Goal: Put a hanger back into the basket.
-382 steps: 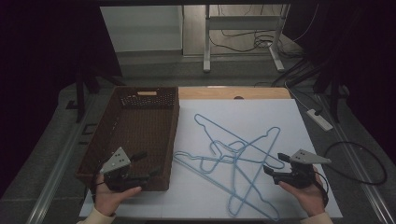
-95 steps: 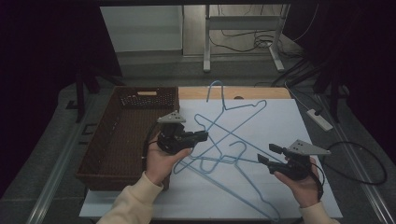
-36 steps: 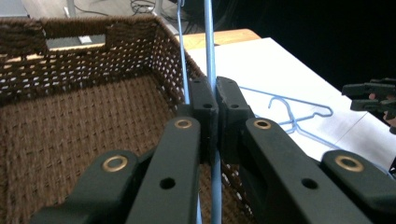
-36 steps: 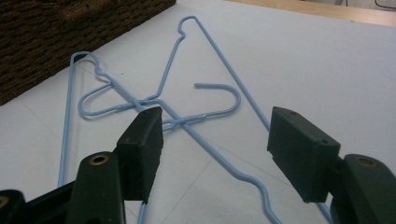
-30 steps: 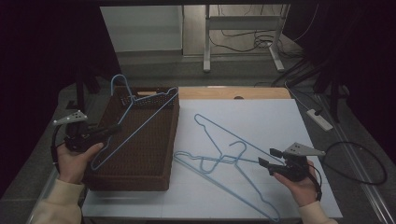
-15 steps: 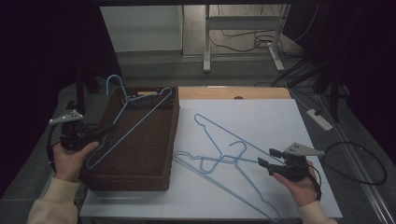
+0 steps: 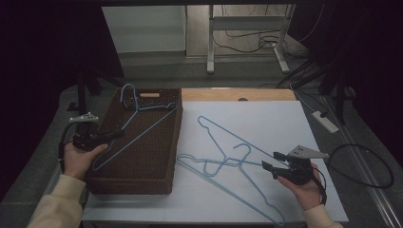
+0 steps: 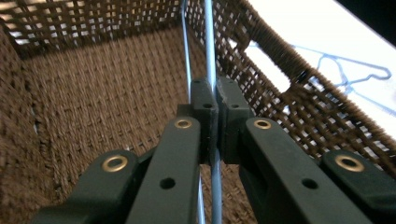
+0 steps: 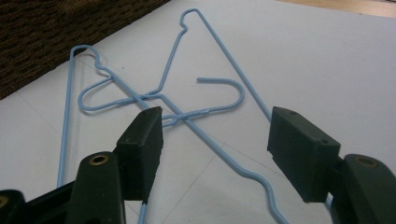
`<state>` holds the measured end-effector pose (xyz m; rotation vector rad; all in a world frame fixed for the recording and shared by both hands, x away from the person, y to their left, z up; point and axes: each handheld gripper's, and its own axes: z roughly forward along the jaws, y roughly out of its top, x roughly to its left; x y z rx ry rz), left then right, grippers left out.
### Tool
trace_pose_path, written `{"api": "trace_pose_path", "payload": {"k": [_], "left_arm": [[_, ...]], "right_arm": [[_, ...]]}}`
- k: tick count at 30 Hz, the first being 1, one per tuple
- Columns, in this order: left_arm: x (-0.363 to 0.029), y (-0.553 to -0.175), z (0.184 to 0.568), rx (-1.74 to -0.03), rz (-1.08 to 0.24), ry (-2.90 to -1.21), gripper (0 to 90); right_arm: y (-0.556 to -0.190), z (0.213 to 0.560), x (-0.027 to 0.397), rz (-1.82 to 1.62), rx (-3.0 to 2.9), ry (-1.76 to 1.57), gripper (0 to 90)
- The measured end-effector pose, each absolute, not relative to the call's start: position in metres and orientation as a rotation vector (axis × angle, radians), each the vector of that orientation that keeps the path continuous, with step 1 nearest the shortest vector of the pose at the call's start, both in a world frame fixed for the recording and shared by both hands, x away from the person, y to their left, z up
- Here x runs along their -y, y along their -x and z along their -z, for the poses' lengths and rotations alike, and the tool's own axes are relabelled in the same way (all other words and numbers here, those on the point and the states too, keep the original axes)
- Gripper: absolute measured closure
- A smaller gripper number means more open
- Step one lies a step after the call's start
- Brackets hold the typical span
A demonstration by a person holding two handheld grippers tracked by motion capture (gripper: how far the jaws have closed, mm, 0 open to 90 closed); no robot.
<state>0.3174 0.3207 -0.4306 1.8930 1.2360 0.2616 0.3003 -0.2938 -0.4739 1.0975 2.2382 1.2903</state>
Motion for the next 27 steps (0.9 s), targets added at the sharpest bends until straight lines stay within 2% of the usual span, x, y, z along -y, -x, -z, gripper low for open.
{"api": "trace_pose_path", "payload": {"k": [4, 10, 27], "left_arm": [[-0.318, -0.325, 0.438, -1.253, -0.253, -1.938, 87.3], [-0.314, -0.331, 0.444, -1.327, -0.312, -2.031, 87.2], [-0.312, -0.342, 0.460, -1.551, -0.381, -2.150, 86.6]], "right_arm": [[-0.300, 0.474, 0.294, -1.290, -2.240, -1.100, 36.5], [-0.301, 0.475, 0.294, -1.289, -2.244, -1.100, 36.4], [-0.302, 0.478, 0.292, -1.271, -2.277, -1.102, 35.9]]}}
